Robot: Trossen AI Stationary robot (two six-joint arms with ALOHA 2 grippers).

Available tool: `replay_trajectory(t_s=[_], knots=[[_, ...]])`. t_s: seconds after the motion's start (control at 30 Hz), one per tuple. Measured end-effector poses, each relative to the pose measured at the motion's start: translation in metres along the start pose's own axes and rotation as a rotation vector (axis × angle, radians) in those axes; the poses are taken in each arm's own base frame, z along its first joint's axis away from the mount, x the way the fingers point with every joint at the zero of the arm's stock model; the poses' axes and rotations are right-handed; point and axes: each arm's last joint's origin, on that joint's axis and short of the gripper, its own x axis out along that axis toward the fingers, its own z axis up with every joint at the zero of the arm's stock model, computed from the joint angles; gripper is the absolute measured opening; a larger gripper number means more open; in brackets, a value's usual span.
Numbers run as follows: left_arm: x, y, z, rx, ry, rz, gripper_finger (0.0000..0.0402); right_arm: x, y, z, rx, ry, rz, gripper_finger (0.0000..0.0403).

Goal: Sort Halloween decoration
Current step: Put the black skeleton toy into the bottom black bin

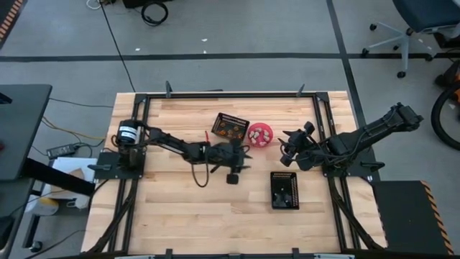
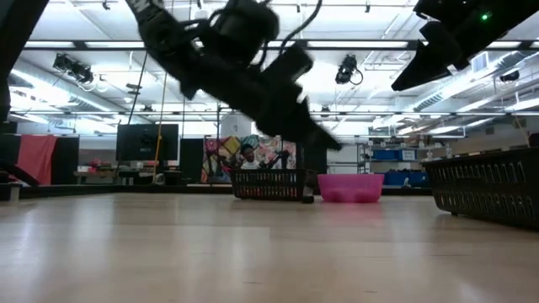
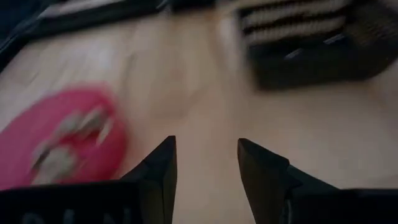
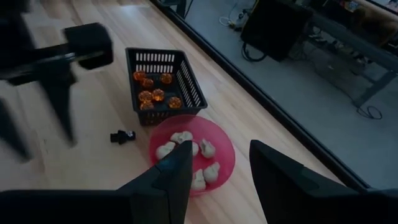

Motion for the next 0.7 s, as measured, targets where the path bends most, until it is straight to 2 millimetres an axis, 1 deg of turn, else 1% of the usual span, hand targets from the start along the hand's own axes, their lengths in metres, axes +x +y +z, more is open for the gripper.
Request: replay_trajectory(t_s=[0.1, 0.2, 0.33, 0.53, 0.6, 0.7], knots=[[-0.003, 0.007, -0.022, -0.081, 0.083, 0.071, 0.0142, 0.0, 0.0, 0.0, 0.002, -0.001, 0.003, 0.0164], [-0.005, 0.011, -0.034, -0.145, 0.12, 0.097, 0.0141, 0.0, 0.0, 0.0, 0.001, -0.001, 0.004, 0.0164], [-0.007, 0.008, -0.04, -0.179, 0.176, 0.195, 0.0141, 0.0, 0.0, 0.0, 0.001, -0.002, 0.004, 0.0164], [-0.008, 0.001, -0.038, -0.207, 0.17, 0.318, 0.0141, 0.0, 0.001, 0.001, 0.01, -0.007, 0.008, 0.0164], [-0.008, 0.0, -0.038, -0.226, 0.165, 0.322, 0.0141, 0.0, 0.001, 0.002, 0.013, -0.009, 0.009, 0.0164], [-0.003, -0.001, -0.043, -0.242, 0.176, 0.324, 0.0141, 0.0, 0.001, 0.002, 0.018, -0.011, 0.011, 0.0164]])
